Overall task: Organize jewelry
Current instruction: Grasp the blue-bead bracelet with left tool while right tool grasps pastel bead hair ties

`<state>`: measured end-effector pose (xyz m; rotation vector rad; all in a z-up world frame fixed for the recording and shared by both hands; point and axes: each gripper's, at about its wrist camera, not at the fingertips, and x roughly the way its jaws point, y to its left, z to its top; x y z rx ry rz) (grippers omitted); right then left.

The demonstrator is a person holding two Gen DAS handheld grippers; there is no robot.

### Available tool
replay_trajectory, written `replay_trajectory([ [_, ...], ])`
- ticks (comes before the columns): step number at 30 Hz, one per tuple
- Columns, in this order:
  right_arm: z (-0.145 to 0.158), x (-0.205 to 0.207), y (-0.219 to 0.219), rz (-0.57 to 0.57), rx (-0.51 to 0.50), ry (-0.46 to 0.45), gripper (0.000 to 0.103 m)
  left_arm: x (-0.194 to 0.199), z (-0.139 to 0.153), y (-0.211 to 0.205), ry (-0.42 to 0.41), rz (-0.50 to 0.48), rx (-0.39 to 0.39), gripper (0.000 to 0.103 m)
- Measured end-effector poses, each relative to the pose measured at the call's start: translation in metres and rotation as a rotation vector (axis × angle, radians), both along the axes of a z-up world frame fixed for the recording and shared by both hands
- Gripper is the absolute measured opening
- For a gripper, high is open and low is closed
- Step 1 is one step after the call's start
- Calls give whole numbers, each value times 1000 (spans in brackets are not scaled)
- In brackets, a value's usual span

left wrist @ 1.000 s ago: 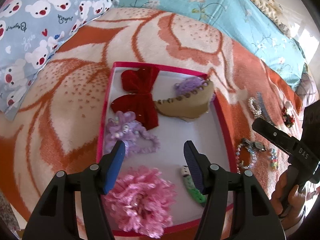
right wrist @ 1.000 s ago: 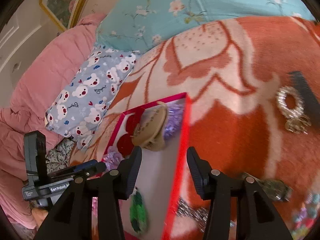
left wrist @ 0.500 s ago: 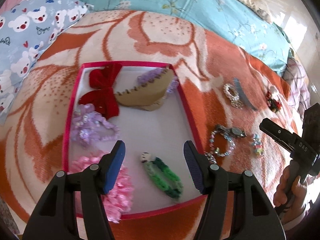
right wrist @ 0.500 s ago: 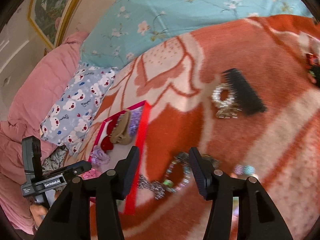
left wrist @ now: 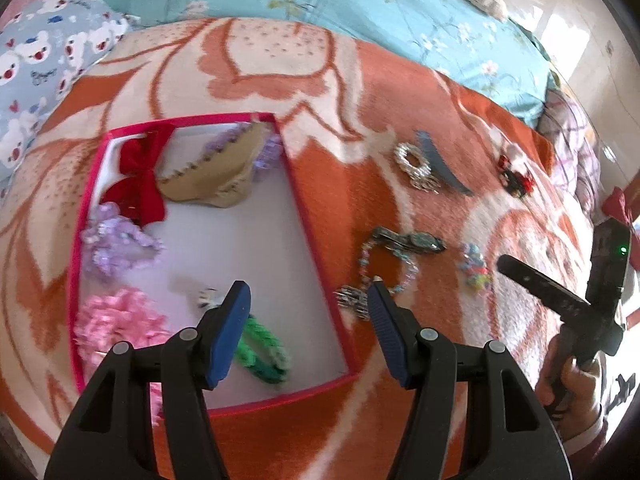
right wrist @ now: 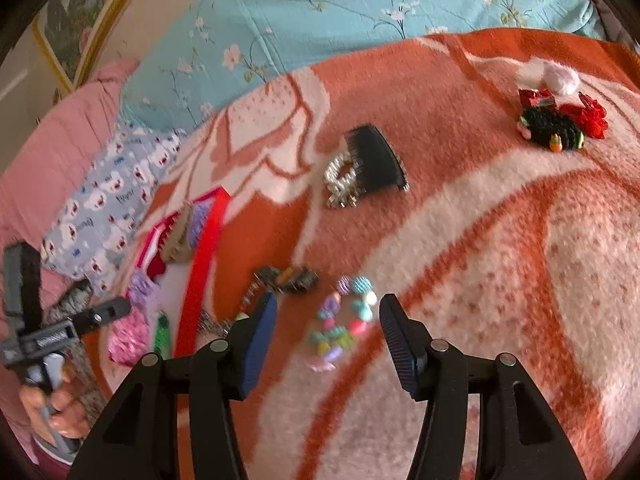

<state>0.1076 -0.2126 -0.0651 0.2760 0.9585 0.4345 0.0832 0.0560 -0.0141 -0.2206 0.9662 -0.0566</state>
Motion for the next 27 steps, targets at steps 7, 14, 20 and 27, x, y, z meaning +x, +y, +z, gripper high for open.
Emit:
replay_trajectory([
  [7, -16, 6, 11, 26, -98, 35, 56, 9, -14, -50, 27, -107, 24, 60],
  [14, -24, 9, 13, 45, -123, 49, 17, 33, -33, -90, 74, -189, 76, 60],
  [20, -14, 5, -3, 26, -71, 39, 11, 58, -52, -106, 132, -205, 110, 57],
  [27, -4, 1, -28, -13, 23, 33, 7, 74, -69, -113, 176, -254, 61, 16],
])
